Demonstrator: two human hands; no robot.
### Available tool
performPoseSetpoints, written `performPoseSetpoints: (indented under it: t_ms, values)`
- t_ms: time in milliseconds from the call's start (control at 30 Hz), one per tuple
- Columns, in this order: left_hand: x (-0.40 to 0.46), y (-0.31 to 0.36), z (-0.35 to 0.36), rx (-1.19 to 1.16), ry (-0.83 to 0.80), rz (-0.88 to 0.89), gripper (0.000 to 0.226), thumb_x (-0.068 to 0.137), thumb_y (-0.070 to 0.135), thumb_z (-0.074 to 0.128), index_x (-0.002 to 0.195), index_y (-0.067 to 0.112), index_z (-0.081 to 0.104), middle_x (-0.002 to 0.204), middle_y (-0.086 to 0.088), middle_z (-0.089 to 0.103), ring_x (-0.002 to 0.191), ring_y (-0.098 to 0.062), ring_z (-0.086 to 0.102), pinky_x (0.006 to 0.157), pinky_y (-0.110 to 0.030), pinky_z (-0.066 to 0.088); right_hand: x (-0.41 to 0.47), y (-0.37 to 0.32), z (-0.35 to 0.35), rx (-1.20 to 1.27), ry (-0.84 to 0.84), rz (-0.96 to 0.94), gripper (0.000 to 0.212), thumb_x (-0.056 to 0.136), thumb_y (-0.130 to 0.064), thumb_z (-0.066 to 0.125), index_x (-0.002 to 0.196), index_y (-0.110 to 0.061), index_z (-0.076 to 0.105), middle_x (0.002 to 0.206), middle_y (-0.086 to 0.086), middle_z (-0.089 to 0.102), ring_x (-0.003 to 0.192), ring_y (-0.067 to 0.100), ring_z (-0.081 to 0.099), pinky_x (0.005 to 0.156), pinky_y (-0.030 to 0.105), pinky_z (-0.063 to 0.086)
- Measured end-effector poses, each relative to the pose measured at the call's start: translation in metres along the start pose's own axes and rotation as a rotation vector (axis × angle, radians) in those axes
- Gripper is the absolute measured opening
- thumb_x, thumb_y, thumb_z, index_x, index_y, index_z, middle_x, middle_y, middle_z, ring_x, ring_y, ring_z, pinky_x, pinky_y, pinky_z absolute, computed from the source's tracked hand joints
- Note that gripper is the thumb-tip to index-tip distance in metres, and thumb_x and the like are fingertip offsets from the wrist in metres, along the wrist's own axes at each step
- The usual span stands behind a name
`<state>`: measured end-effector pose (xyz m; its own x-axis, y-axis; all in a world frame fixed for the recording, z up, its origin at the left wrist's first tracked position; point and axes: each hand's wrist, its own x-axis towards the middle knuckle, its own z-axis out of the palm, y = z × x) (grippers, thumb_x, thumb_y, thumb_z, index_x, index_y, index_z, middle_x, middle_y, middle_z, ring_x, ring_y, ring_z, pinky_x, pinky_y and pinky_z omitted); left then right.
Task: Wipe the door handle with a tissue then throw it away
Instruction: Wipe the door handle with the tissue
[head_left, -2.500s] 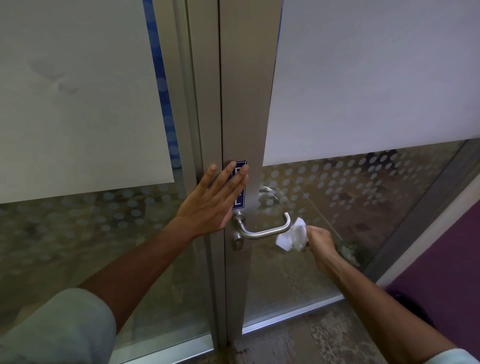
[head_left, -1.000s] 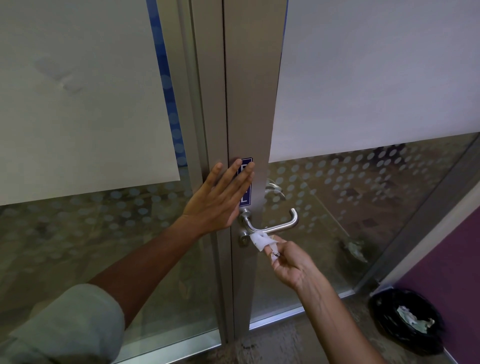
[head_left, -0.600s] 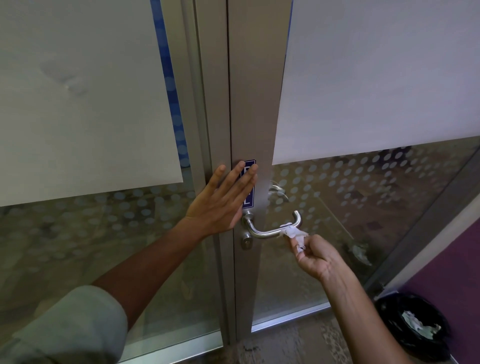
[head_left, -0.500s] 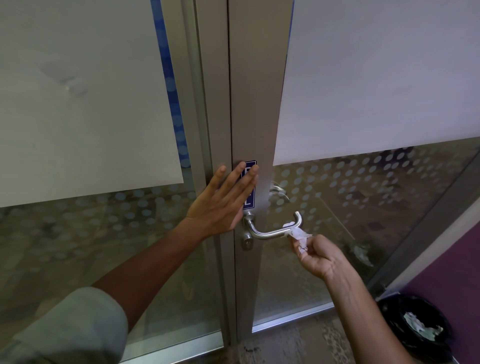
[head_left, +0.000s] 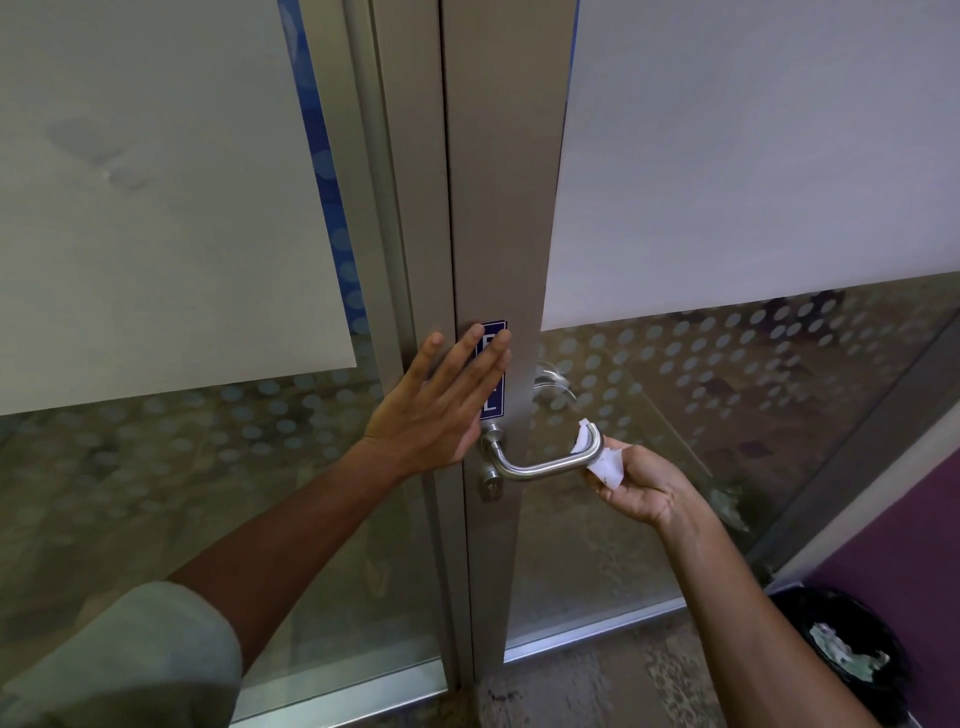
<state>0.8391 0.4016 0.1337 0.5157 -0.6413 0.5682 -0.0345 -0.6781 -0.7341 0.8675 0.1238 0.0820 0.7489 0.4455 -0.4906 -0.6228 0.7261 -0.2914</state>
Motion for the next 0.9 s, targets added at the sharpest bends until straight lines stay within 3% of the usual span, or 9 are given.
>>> performPoseSetpoints:
  t_ms: [133, 300, 400, 467, 533, 600, 733, 800, 900]
  values:
    - [0.0, 0.0, 0.0, 0.002, -0.003, -0.004, 0.08, 0.095, 0.051, 0.033, 0.16, 0.005, 0.019, 0.167, -0.017, 0.014, 0.153, -0.038, 0.014, 0.122, -0.06, -0.014, 0.01, 0.001, 0.002, 0.097, -0.036, -0.033, 0.021, 0.083, 0.01, 0.053, 0.099, 0.005, 0.064, 0.086, 0.011, 0.063, 0.075, 0.017, 0.061, 0.075, 0.027, 0.058]
    - [0.0, 0.001, 0.0, -0.007, -0.01, -0.009, 0.08, 0.095, 0.05, 0.034, 0.16, 0.006, 0.017, 0.168, -0.017, 0.012, 0.154, -0.037, 0.008, 0.122, -0.06, -0.015, 0.024, 0.0, 0.0, 0.024, -0.014, -0.233, 0.027, 0.089, 0.019, 0.037, 0.088, -0.004, 0.053, 0.067, 0.01, 0.054, 0.051, 0.015, 0.06, 0.088, 0.027, 0.056]
    - [0.0, 0.001, 0.001, -0.008, 0.001, -0.018, 0.081, 0.095, 0.049, 0.035, 0.16, 0.005, 0.016, 0.168, -0.016, 0.011, 0.154, -0.039, 0.011, 0.122, -0.06, -0.014, 0.019, -0.01, -0.013, -0.036, 0.02, -0.314, 0.029, 0.095, 0.013, 0.035, 0.093, -0.008, 0.055, 0.073, 0.005, 0.065, 0.059, 0.007, 0.064, 0.066, 0.011, 0.053]
    - [0.0, 0.002, 0.002, -0.003, 0.007, -0.018, 0.081, 0.095, 0.049, 0.034, 0.16, 0.005, 0.016, 0.168, -0.016, 0.014, 0.153, -0.039, 0.013, 0.122, -0.06, -0.014, 0.01, -0.021, -0.023, -0.009, 0.064, -0.393, 0.042, 0.089, 0.02, 0.031, 0.103, -0.009, 0.056, 0.077, 0.01, 0.075, 0.066, 0.014, 0.072, 0.055, 0.012, 0.049]
    - [0.0, 0.002, 0.002, 0.001, 0.01, -0.016, 0.08, 0.095, 0.048, 0.033, 0.16, 0.005, 0.017, 0.168, -0.016, 0.015, 0.153, -0.038, 0.013, 0.122, -0.06, -0.013, -0.003, -0.027, -0.032, 0.065, 0.001, -0.42, 0.049, 0.075, 0.022, 0.035, 0.112, -0.002, 0.056, 0.087, 0.025, 0.076, 0.076, 0.029, 0.074, 0.063, 0.014, 0.053]
    - [0.0, 0.002, 0.002, 0.005, 0.014, -0.018, 0.079, 0.095, 0.048, 0.032, 0.16, 0.005, 0.017, 0.168, -0.016, 0.015, 0.153, -0.038, 0.013, 0.123, -0.059, -0.013, -0.016, -0.029, -0.036, 0.068, -0.077, -0.396, 0.048, 0.07, 0.009, 0.043, 0.114, 0.006, 0.061, 0.106, 0.033, 0.071, 0.095, 0.037, 0.073, 0.08, 0.026, 0.061]
    - [0.0, 0.002, 0.001, 0.003, 0.019, -0.02, 0.079, 0.095, 0.047, 0.033, 0.16, 0.005, 0.018, 0.168, -0.016, 0.014, 0.154, -0.038, 0.012, 0.123, -0.059, -0.011, -0.034, -0.024, -0.042, -0.006, -0.152, -0.344, 0.038, 0.088, -0.012, 0.05, 0.107, 0.015, 0.068, 0.13, 0.035, 0.06, 0.115, 0.036, 0.063, 0.096, 0.032, 0.054]
    - [0.0, 0.002, 0.001, 0.0, 0.013, -0.019, 0.079, 0.095, 0.047, 0.033, 0.16, 0.005, 0.017, 0.168, -0.017, 0.013, 0.154, -0.039, 0.011, 0.123, -0.059, -0.012, -0.037, -0.015, -0.046, -0.034, -0.157, -0.307, 0.047, 0.104, -0.026, 0.045, 0.121, 0.015, 0.059, 0.127, 0.032, 0.061, 0.107, 0.029, 0.065, 0.082, 0.027, 0.062]
    - [0.001, 0.003, 0.001, -0.003, 0.001, -0.015, 0.079, 0.095, 0.048, 0.033, 0.16, 0.005, 0.016, 0.168, -0.017, 0.014, 0.154, -0.038, 0.009, 0.122, -0.06, -0.013, -0.032, 0.006, -0.055, -0.26, 0.019, -0.319, 0.026, 0.094, -0.001, 0.055, 0.118, 0.002, 0.063, 0.1, 0.022, 0.07, 0.06, 0.01, 0.066, 0.045, 0.017, 0.052]
